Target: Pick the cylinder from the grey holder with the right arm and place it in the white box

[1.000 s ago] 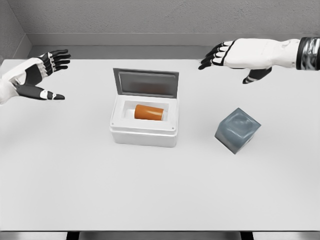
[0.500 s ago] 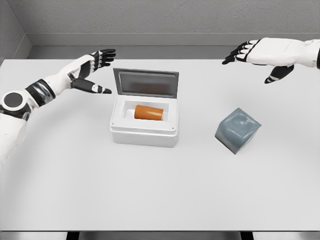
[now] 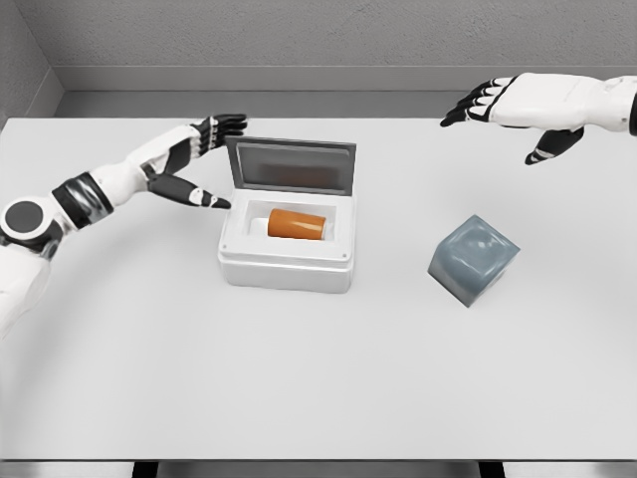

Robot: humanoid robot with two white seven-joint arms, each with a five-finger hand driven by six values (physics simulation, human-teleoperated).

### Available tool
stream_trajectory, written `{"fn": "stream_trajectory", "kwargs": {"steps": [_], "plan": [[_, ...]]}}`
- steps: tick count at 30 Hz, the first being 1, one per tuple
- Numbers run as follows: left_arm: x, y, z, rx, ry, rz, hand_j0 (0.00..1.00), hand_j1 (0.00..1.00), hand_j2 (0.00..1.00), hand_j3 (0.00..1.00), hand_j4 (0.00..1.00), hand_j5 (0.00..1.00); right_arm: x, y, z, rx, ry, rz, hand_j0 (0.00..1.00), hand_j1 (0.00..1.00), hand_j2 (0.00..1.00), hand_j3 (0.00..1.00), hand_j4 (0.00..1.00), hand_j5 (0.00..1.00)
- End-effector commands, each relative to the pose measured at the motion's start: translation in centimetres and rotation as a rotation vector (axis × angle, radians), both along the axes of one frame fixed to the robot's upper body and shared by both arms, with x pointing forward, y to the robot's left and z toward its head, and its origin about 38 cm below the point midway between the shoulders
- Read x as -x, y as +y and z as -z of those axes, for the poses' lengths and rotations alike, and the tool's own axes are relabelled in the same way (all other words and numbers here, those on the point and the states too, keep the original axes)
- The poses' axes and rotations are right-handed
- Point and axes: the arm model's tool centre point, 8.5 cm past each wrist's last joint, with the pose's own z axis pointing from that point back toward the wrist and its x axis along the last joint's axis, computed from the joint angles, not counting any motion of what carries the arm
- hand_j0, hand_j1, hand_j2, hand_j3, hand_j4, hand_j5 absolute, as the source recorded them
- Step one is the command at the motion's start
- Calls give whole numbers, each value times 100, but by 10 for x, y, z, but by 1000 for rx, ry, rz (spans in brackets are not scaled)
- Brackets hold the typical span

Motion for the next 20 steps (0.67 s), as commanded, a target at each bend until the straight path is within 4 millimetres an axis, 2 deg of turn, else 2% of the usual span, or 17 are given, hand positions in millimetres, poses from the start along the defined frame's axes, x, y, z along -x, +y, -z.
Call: {"fn": "stream_trajectory", "kwargs": {"steps": [1, 2, 3, 5, 7, 9, 10, 12, 14, 16, 17, 20], "plan": [[4, -1, -10, 1, -22, 23, 100, 100, 100, 100, 100, 100, 0, 0, 0, -4, 1, 2, 100, 100, 100, 100, 100, 100], [4, -2, -11, 1, -23, 26, 100, 100, 100, 100, 100, 100, 0, 0, -1, -5, 0, 2, 100, 100, 100, 100, 100, 100], [11, 3, -22, 8, -43, 44, 100, 100, 100, 100, 100, 100, 0, 0, 0, -4, 1, 2, 100, 100, 100, 100, 100, 100], [33, 1, -34, 25, -56, 99, 100, 100, 100, 100, 100, 100, 0, -1, -1, -3, 1, 3, 100, 100, 100, 100, 100, 100], [36, 0, -31, 23, -46, 111, 100, 100, 100, 100, 100, 100, 0, -1, -1, -4, 0, 4, 100, 100, 100, 100, 100, 100], [41, -6, -38, 28, -60, 140, 100, 100, 100, 100, 100, 100, 0, -1, -1, -4, 0, 4, 100, 100, 100, 100, 100, 100], [47, 5, -43, 35, -55, 135, 100, 100, 100, 100, 100, 100, 0, -1, -1, -4, 0, 4, 100, 100, 100, 100, 100, 100], [55, 15, -56, 34, -65, 144, 100, 100, 100, 100, 100, 100, 0, -1, -1, -4, 0, 4, 100, 100, 100, 100, 100, 100], [52, 30, -53, 8, -51, 108, 100, 100, 100, 100, 100, 100, 0, -1, 0, -4, 3, 4, 100, 100, 100, 100, 100, 100], [44, 66, -47, -40, -25, 17, 100, 100, 100, 100, 100, 100, 0, -1, -2, -5, -2, 4, 100, 100, 100, 100, 100, 100], [41, 76, -42, -47, -12, -15, 100, 100, 100, 100, 100, 100, 0, -1, -2, -5, -2, 4, 100, 100, 100, 100, 100, 100], [37, 89, -31, -48, -3, -56, 100, 100, 100, 100, 100, 100, 0, -1, -3, -5, -5, 4, 100, 100, 100, 100, 100, 100]]}}
